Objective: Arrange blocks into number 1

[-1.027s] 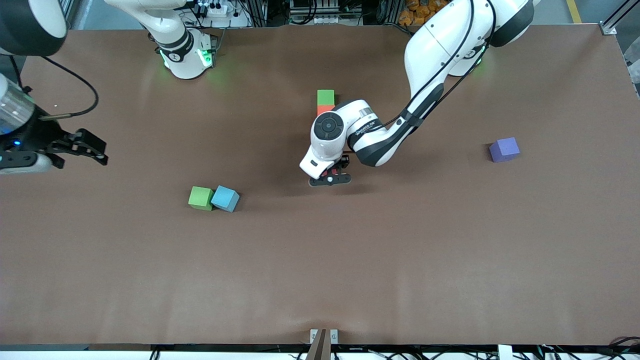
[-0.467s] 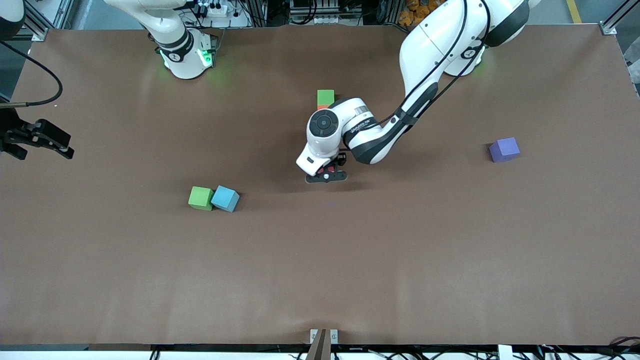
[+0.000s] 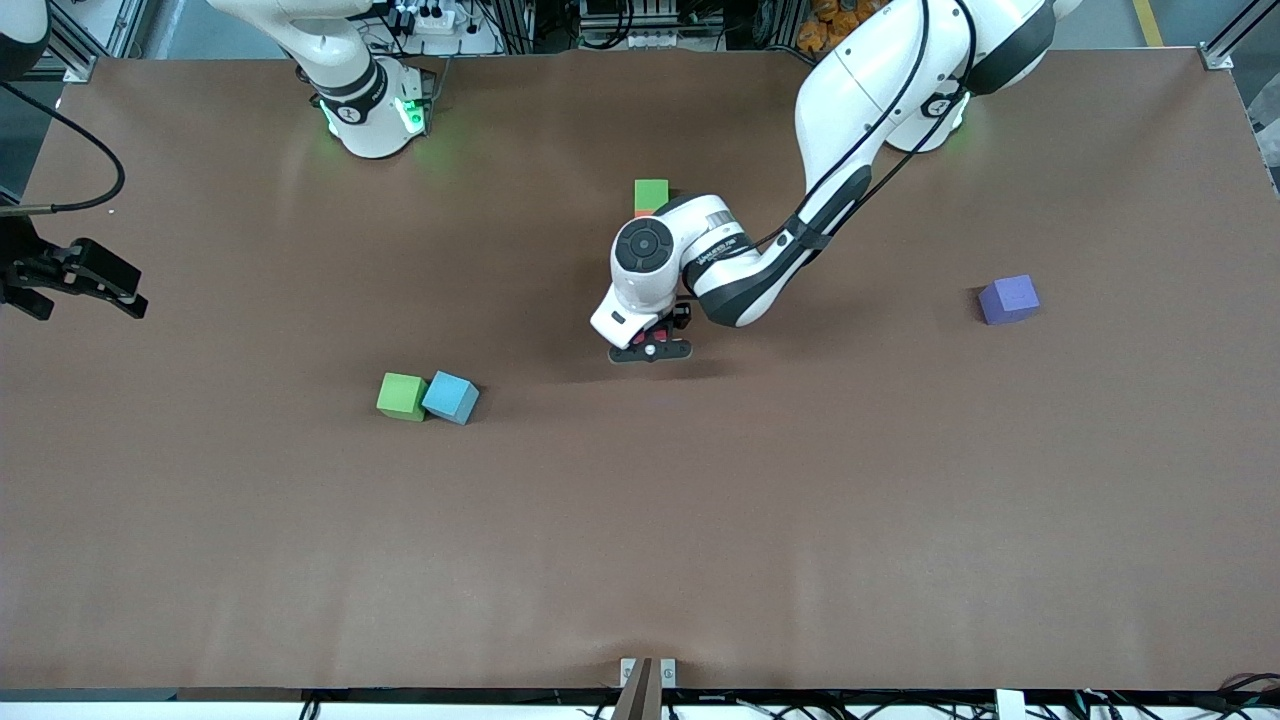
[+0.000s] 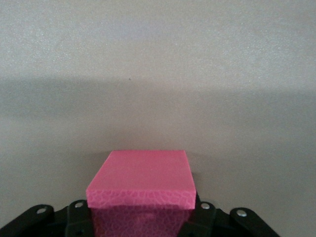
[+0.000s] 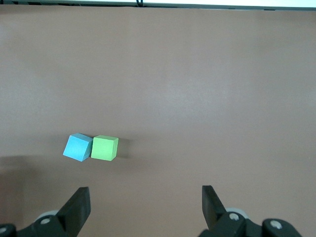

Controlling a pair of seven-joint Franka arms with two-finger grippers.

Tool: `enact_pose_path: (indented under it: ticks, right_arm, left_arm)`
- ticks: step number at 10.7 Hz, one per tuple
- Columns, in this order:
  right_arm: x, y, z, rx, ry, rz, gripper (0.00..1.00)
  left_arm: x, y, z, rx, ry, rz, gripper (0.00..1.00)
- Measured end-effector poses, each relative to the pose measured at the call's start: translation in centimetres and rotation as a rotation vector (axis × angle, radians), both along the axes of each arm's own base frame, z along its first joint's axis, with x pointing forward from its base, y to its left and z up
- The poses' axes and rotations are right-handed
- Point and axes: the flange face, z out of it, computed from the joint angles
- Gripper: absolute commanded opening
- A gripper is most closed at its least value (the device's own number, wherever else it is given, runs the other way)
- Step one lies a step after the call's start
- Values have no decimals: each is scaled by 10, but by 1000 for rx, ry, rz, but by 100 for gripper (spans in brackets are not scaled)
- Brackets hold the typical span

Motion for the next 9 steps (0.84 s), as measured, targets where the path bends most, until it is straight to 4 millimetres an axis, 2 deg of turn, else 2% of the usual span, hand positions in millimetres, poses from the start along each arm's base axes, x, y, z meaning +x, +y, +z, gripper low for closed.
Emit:
enact_pose_path:
  ticks: [3, 4, 5, 7, 9]
  right_arm:
    - [0, 0, 0, 0, 0, 0, 100]
    - [0, 0, 0, 0, 0, 0, 100]
    - [0, 0, 0, 0, 0, 0, 100]
    - [0, 0, 0, 0, 1, -1, 100]
    - [0, -2, 0, 0, 1, -4, 100]
  left_arm:
    - [-1, 0, 0, 1, 1, -1, 0]
    - [-1, 0, 0, 2, 1, -2, 23]
    - [-2, 1, 0, 3, 1, -3, 99]
    - [-6, 2, -5, 15, 11, -9, 100]
    - [-20, 2, -16, 36, 31, -25, 100]
